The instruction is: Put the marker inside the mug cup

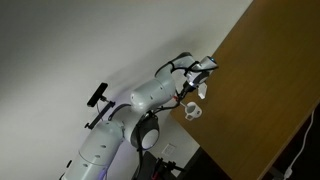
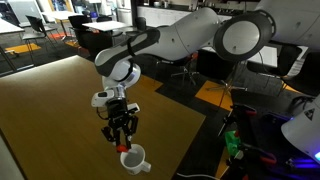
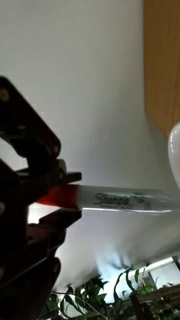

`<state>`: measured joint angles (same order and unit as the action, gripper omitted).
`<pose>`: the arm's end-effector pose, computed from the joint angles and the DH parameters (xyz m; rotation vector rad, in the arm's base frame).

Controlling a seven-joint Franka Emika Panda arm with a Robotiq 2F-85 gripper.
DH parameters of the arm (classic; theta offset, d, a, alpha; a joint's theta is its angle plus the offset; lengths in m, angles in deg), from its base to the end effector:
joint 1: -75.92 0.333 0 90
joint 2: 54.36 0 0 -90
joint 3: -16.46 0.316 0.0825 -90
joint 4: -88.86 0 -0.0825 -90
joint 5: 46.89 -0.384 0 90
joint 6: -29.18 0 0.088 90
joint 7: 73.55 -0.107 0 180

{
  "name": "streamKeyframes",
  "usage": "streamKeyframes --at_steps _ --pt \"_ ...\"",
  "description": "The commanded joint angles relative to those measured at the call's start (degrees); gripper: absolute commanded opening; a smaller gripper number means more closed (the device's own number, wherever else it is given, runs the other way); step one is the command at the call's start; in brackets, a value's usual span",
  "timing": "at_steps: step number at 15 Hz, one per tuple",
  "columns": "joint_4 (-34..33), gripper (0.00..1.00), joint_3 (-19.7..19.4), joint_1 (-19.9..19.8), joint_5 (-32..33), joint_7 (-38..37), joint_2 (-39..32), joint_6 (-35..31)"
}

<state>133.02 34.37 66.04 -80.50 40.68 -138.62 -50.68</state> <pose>0.6841 0.0735 0.0278 -1.1822 -1.5412 -0.4010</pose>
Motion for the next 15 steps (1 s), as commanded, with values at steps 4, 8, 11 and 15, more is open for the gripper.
streamKeyframes --at_steps 4,8,11,15 --pt "-1.11 0.89 -1.48 1.74 1.41 -1.94 -0.02 0.97" --pt "-2.98 1.0 -1.13 3.12 1.69 -1.73 -0.02 -0.18" --pt "-2.41 1.0 -1.51 4.49 1.94 -1.28 1.53 -2.19" --pt "-0.09 1.0 -1.64 5.25 1.08 -1.56 4.3 -7.55"
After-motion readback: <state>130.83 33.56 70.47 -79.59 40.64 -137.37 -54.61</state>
